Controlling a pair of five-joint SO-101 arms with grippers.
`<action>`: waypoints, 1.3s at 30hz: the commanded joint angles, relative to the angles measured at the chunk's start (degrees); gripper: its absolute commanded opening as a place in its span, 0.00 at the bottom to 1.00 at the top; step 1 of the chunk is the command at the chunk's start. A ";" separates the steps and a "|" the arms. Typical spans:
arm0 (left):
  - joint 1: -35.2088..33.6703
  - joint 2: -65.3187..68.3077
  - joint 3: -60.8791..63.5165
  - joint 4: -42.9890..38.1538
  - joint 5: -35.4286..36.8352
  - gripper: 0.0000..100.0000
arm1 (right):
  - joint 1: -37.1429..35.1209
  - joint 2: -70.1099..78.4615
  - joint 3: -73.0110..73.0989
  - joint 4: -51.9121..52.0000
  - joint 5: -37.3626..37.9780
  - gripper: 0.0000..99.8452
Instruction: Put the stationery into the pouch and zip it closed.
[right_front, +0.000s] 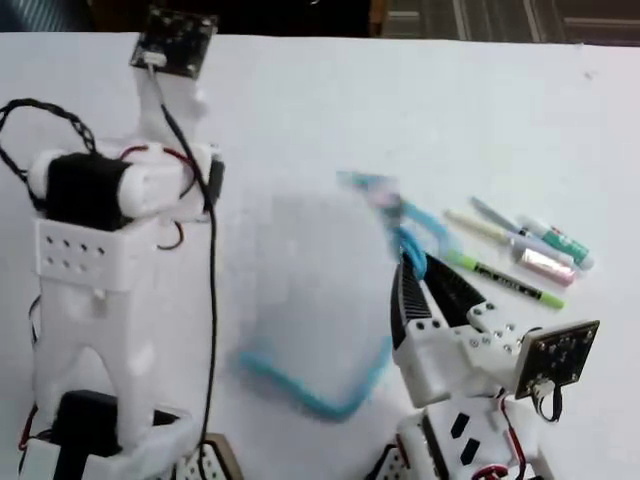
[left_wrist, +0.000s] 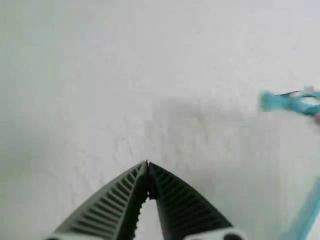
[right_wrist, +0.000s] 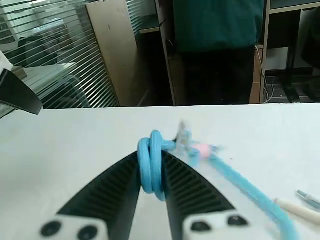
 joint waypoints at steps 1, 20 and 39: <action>-1.98 0.40 -2.37 0.09 1.85 0.11 | -0.04 0.04 -0.26 0.22 0.09 0.02; -6.64 -0.13 -2.55 0.18 4.48 0.21 | 4.79 19.65 -12.75 -32.13 1.49 0.02; -13.76 -0.22 -2.37 0.18 4.48 0.21 | 2.59 80.22 -93.63 -29.14 3.34 0.02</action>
